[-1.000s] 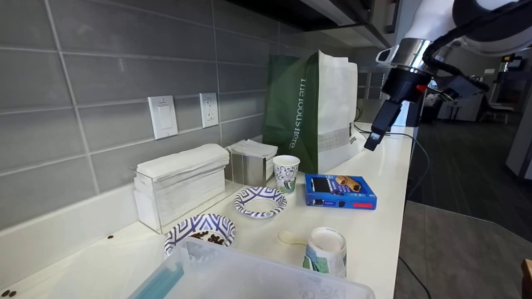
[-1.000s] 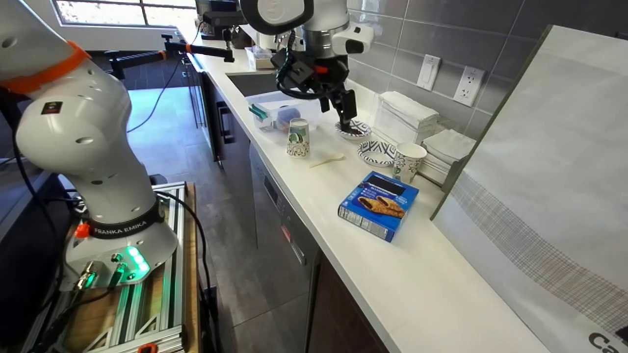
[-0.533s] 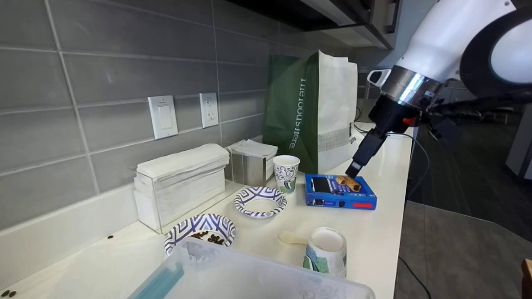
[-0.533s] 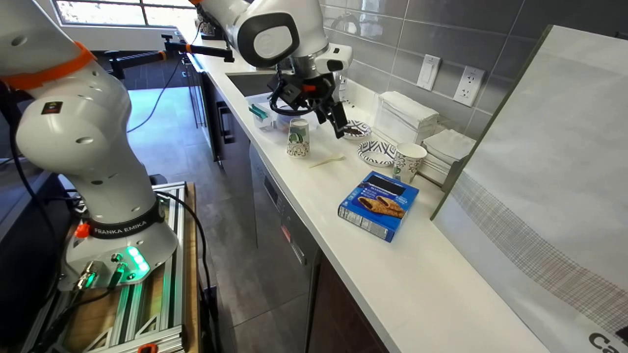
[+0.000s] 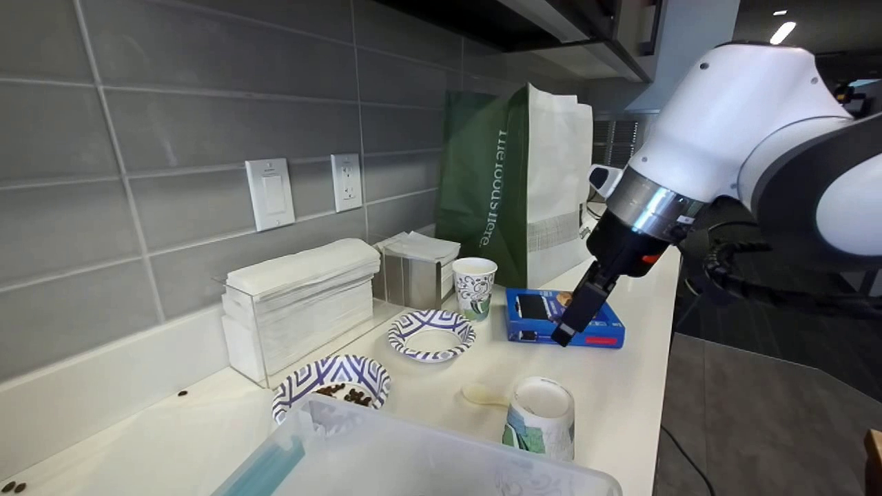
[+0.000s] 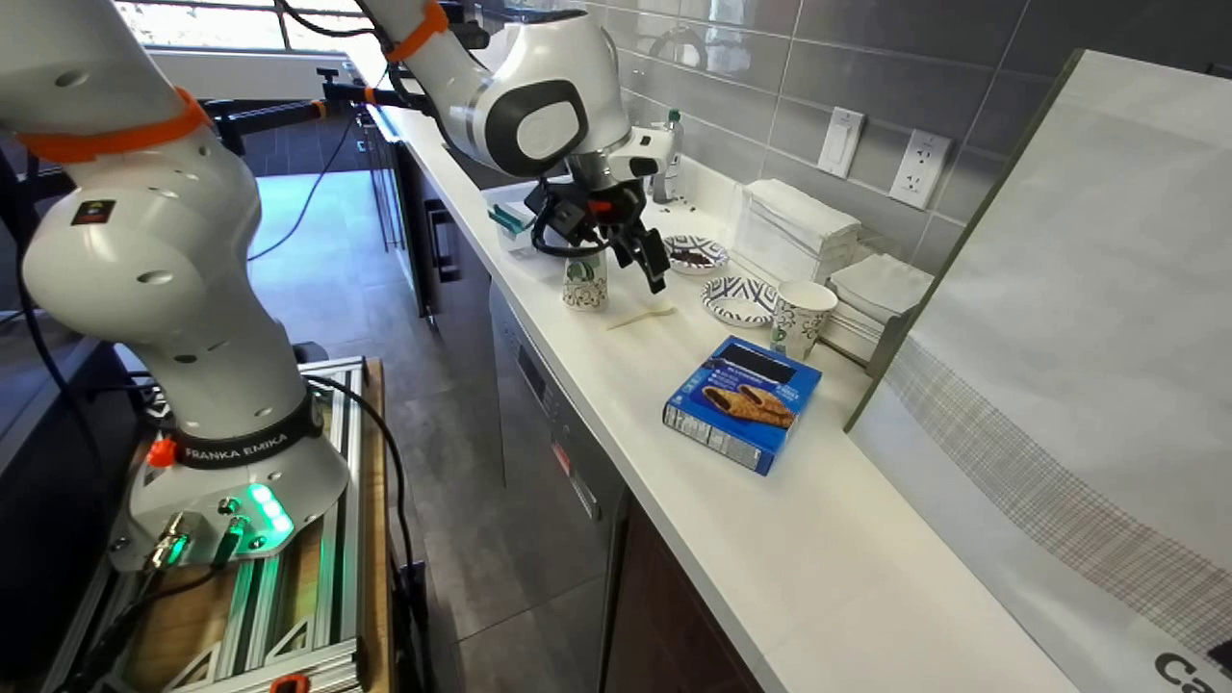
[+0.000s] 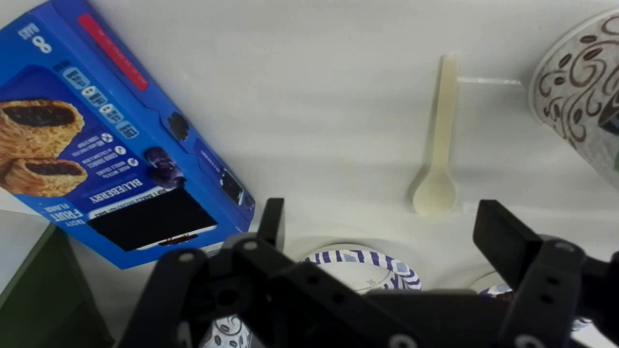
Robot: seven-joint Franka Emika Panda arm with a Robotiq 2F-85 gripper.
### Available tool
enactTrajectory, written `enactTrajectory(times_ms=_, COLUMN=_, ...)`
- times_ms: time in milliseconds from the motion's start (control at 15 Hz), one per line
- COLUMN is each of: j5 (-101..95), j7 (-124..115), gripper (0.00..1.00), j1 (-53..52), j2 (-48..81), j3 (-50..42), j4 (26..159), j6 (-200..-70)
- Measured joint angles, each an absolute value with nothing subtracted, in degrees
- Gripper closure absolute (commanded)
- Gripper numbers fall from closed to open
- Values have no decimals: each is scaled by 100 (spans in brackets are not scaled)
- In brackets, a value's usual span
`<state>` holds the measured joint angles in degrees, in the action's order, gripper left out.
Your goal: Transfer a spoonful of contents from the left bowl to the right bowl
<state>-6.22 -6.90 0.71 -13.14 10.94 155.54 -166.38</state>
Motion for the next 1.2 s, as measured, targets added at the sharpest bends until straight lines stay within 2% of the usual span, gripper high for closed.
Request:
enactTrajectory(times_ms=533, j5=-1861, j7=-2287, gripper=0, j1=556, j2=-424, j3=1821, j4=15040, j6=-16734)
enactTrajectory(times_ms=867, j5=-2630, j7=-3133, gripper=6, j1=613, j2=59, j3=1851, j4=14729, j6=-16734)
enactTrajectory(times_ms=1067, j5=-3013, j7=-3437, gripper=23, j1=602, j2=352, j3=1842, j4=14574, j6=-16735)
enactTrajectory(times_ms=1133, j5=-3137, j7=-3537, gripper=23, j1=594, j2=438, j3=1833, j4=14525, j6=-16736)
enactTrajectory(times_ms=1200, j5=-3264, j7=-3629, gripper=33, j1=589, j2=521, j3=1820, j4=14475, j6=-16736)
